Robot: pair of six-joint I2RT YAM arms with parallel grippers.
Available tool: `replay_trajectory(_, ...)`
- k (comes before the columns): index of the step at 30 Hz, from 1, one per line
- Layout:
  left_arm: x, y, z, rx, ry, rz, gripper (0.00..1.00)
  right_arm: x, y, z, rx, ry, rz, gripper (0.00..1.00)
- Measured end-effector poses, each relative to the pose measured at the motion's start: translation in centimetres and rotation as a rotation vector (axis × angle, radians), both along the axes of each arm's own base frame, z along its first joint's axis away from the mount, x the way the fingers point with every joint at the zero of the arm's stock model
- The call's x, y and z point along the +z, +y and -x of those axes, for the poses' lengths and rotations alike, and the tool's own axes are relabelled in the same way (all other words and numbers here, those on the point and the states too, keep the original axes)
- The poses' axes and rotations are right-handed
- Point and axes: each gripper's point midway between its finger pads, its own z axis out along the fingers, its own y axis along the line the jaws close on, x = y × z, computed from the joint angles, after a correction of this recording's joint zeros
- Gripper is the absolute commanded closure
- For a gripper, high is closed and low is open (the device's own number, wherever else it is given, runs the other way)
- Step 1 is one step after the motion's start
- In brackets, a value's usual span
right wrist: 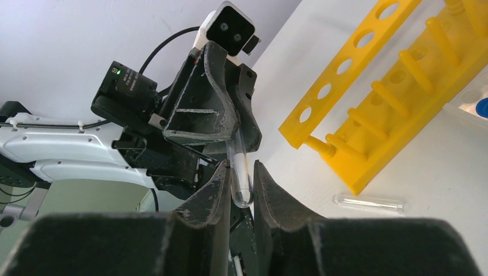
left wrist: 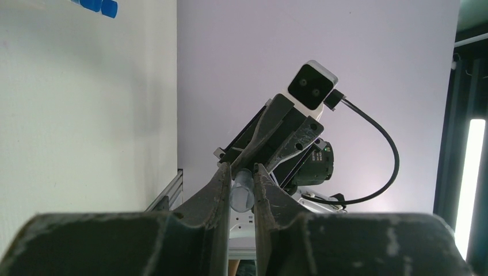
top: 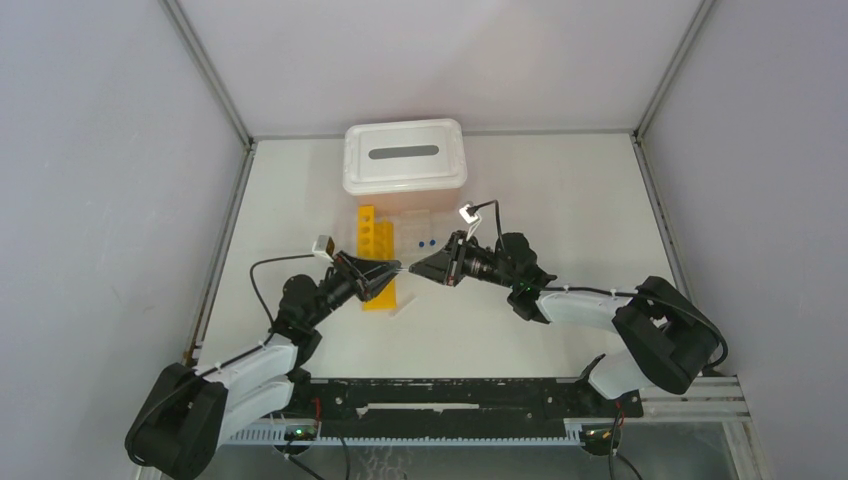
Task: Organize the chemistry lab equipment
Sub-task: Pick up the test tube at the center of the board.
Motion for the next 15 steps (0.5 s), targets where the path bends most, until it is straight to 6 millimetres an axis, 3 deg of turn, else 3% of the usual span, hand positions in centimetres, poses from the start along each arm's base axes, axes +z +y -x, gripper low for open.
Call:
replay_trajectory(2,-0.02,0.00,-0.01,0.000,0.000,-0.001,0.60,0.01,0.00,0.01,0.000,0.001,-0.001,0.84)
replay_trajectory(5,-0.02,0.01,-0.01,0.001,0.002,0.000,0.53,0.13,0.06,-0.02,0.001,-0.001,-0.001,0.84)
replay_trajectory(9,-0.02,0.00,0.00,0.000,0.001,-0.001,0.47,-0.07,0.08,-0.16,-0.003,0.008,0.012,0.84)
replay_trajectory(15,0.05,0.26,0.30,0.007,-0.013,-0.022,0.45,0.45,0.22,-0.56,-0.017,0.001,0.043,0.85)
